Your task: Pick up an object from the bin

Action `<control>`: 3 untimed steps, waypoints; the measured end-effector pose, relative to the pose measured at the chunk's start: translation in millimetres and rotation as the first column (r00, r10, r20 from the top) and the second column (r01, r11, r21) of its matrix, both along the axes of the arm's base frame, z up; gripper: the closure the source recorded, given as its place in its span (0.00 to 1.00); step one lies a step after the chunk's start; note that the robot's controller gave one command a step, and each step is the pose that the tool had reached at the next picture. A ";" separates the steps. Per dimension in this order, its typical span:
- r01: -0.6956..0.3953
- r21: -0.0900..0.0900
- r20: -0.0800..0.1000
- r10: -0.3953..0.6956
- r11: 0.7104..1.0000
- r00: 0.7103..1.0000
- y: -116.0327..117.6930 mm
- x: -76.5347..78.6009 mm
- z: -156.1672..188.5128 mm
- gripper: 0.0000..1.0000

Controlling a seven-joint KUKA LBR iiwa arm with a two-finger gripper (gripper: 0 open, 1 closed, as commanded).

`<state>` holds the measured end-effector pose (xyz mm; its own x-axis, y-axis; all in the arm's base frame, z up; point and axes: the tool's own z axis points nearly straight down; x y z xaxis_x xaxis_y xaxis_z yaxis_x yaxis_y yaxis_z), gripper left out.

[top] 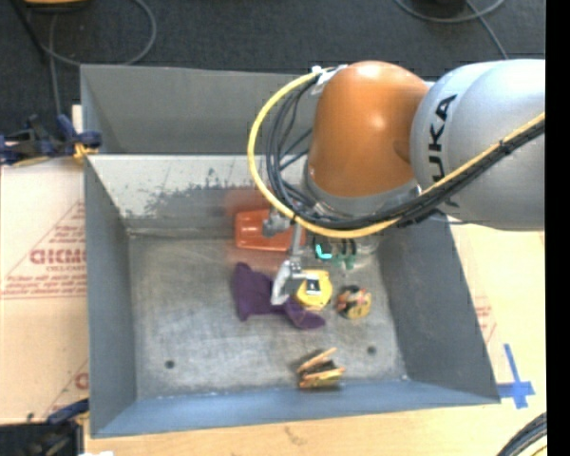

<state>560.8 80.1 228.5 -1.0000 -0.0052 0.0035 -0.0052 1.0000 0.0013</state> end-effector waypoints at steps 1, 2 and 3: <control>0.002 0.001 0.008 -0.002 1.000 1.000 -0.3 1.5 4.0 0.00; -0.006 0.000 0.014 0.006 1.000 1.000 -18.2 0.9 -43.0 0.00; 0.119 0.000 0.006 -0.119 0.993 0.993 -57.5 9.4 -123.4 1.00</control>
Offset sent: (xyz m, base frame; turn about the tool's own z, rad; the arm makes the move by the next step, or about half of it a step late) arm -0.0038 -0.0375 -0.0977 -0.0148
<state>570.2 22.5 105.1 -0.9935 0.1136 -0.0030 0.1136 0.9935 0.0012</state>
